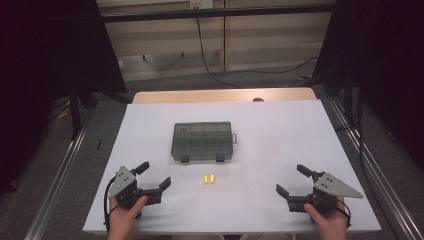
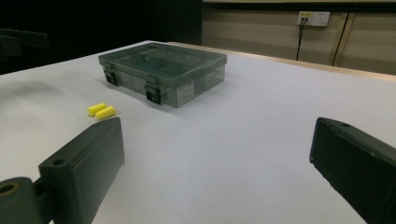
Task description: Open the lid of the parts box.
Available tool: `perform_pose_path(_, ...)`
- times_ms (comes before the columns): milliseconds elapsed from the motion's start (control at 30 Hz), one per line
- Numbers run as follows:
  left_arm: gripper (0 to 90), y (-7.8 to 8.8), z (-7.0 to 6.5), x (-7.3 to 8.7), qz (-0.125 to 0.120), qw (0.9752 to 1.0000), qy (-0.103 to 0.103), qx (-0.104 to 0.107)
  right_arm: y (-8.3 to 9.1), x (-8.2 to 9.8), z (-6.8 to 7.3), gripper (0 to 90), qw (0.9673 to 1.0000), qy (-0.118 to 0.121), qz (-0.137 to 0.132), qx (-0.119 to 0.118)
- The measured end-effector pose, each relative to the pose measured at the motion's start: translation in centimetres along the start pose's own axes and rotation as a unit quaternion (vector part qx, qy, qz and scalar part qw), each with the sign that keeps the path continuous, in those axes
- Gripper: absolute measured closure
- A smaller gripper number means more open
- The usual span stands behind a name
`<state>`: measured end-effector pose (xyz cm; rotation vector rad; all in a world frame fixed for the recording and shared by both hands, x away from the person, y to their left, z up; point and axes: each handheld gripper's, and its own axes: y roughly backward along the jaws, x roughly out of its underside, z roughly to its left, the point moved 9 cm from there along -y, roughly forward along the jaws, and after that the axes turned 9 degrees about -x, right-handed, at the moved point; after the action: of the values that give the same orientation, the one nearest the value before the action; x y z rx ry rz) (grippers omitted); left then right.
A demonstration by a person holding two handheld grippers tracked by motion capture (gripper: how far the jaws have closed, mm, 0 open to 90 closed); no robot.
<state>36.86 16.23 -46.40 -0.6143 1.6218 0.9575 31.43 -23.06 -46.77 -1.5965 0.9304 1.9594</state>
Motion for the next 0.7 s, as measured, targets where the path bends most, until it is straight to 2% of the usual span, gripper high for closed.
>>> perform_pose_path(400,3.6,-0.12,0.09,0.03,0.003,1.0000,-0.006,0.000,-0.20,-0.18,0.23,2.7,0.9999,0.010,0.003,-0.003)
perform_pose_path(500,3.5,-0.15,0.25,0.05,0.005,1.0000,-0.004,-0.002,-0.29,-0.05,0.16,2.7,0.9998,0.017,0.013,-0.001)
perform_pose_path(700,3.4,-0.28,0.45,0.04,0.007,1.0000,-0.002,-0.003,-0.25,-0.14,0.17,2.7,0.9998,0.012,0.013,0.002)
